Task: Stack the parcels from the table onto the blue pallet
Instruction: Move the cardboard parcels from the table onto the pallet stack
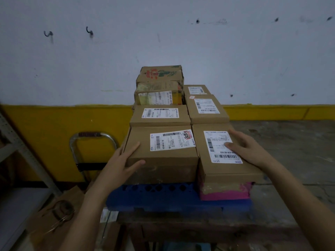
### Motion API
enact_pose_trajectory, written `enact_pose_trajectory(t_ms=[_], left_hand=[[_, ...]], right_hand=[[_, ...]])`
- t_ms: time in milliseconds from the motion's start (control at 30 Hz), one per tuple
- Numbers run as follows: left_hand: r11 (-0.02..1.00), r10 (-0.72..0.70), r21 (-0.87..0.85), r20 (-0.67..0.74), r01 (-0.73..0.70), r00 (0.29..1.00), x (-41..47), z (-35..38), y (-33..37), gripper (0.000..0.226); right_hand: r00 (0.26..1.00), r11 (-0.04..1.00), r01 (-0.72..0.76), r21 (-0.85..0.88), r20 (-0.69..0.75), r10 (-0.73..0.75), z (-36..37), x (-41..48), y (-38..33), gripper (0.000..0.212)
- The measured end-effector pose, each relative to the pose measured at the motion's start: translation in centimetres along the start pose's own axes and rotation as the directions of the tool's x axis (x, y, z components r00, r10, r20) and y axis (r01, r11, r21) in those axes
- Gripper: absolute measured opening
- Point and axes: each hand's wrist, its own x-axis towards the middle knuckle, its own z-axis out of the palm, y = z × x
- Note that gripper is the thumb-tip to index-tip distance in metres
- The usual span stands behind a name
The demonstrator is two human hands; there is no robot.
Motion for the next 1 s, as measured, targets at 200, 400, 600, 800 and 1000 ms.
enact_pose_trajectory(t_ms=[200,400,600,800,1000], left_hand=[[0.889,0.122,0.455,-0.126,-0.052,0.984,-0.1,0.7,2.7,0.086],[0.792,0.207,0.573,0.074,-0.212,0.975,2.3,3.3,4.6,0.078],[0.741,0.239,0.632,0.068,-0.228,0.969,3.0,3.9,3.6,0.072],[0.792,0.234,0.564,0.074,-0.234,0.969,2.8,3.4,4.0,0.079],[0.770,0.284,0.595,0.003,-0.230,0.959,7.5,1.4,6.0,0.084]], right_hand=[[0.907,0.788,0.421,-0.450,0.184,-0.379,1.4,-3.9,-3.1,0.063],[0.775,0.470,0.632,-0.616,0.500,-0.387,3.4,-6.3,-2.7,0.069],[0.789,0.420,0.605,-0.677,0.435,-0.435,3.9,-5.6,-2.9,0.062],[0.808,0.641,0.589,-0.493,0.389,-0.442,3.0,-5.3,-3.3,0.058],[0.862,0.691,0.491,-0.530,0.181,-0.473,0.0,2.0,-4.9,0.063]])
